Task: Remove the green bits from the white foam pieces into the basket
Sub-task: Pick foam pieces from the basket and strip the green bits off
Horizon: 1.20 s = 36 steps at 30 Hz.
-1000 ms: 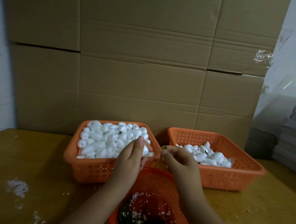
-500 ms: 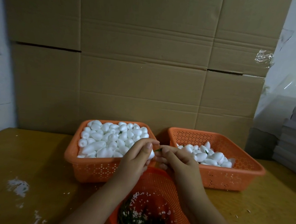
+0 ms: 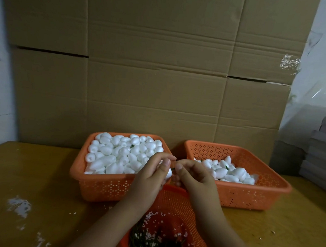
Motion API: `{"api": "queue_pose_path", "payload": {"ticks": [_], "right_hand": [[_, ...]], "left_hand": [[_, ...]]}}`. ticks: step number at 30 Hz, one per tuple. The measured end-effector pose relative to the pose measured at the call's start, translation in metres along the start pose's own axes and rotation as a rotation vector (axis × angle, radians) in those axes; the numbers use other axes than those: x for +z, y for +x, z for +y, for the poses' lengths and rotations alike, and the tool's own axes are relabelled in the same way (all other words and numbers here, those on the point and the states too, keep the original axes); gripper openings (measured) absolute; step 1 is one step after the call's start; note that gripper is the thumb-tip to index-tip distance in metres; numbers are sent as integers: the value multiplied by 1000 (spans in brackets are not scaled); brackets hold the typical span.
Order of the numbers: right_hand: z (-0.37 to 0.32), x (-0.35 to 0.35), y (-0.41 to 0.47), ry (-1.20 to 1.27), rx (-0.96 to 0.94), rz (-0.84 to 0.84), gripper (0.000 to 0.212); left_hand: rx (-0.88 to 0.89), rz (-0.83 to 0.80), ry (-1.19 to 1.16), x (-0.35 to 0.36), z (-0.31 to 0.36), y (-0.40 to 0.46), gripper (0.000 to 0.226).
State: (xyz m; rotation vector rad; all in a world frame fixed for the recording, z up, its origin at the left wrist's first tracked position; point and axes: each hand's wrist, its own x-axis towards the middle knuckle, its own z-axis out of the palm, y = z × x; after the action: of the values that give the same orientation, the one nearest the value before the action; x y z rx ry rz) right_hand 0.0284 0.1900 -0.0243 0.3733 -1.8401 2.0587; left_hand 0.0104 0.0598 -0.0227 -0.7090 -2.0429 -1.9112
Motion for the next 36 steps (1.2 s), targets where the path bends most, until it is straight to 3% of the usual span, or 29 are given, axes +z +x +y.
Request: {"api": "queue_pose_path", "payload": {"ticks": [13, 20, 25, 29, 33, 36], "right_hand": [[0, 1, 0, -131, 2, -40, 17], [-2, 2, -1, -30, 76, -52, 14], [-2, 0, 1, -18, 96, 58, 19], [-2, -4, 0, 9, 126, 157, 26], [-3, -4, 1, 42, 159, 204, 28], [-2, -3, 2, 12, 167, 224, 29]], "left_hand": [[-80, -29, -48, -1, 1, 1, 25], [-153, 3, -132, -4, 3, 2, 38], [-111, -23, -142, -3, 4, 4, 54], [-102, -45, -99, -3, 1, 2, 48], [-94, -51, -40, -3, -3, 1, 20], [-104, -43, -31, -1, -5, 1, 24]]}}
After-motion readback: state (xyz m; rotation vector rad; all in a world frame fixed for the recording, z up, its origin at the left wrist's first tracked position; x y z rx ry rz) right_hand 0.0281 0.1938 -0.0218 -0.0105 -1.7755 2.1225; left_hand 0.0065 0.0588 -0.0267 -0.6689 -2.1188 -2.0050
